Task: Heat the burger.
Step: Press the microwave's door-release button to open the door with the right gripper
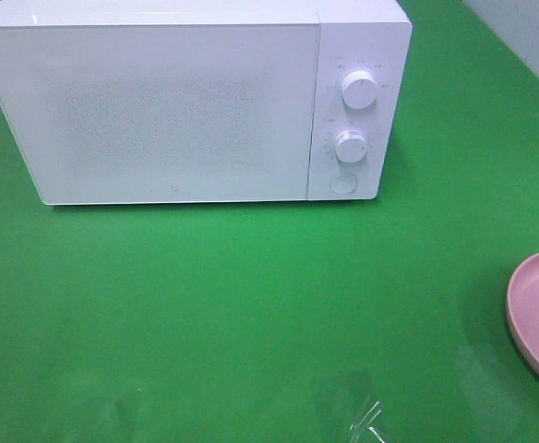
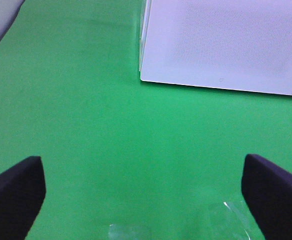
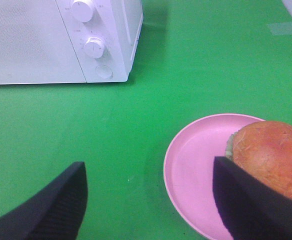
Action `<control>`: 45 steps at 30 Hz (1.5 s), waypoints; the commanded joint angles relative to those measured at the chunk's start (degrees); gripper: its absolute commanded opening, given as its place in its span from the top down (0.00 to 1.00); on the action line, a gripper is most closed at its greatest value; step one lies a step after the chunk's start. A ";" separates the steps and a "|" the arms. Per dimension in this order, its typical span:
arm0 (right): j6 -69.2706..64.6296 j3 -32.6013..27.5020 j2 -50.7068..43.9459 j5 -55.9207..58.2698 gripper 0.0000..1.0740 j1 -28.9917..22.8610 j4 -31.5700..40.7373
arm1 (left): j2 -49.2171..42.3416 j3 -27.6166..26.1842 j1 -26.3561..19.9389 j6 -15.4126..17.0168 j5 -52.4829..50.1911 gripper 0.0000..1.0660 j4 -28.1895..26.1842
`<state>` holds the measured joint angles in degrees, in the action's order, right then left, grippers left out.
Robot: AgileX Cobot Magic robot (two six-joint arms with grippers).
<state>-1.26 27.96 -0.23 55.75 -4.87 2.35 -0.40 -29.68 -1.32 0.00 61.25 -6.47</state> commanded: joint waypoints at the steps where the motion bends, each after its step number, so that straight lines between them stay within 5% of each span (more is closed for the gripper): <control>1: 0.34 0.00 -1.55 -0.97 0.34 0.17 -0.23 | -0.80 0.06 -0.11 -0.34 -0.06 0.06 -0.11; 22: 0.34 3.55 -1.20 -2.06 0.34 0.17 -1.66 | -0.80 0.06 -0.11 -0.34 -0.06 0.06 -0.11; 45: 0.17 3.84 18.56 -21.03 0.34 0.17 -1.60 | -0.80 0.06 -0.11 -0.34 -0.06 0.06 -0.11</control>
<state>-1.26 31.46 18.05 36.21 -4.87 1.03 -0.40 -29.68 -1.32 0.00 61.25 -6.47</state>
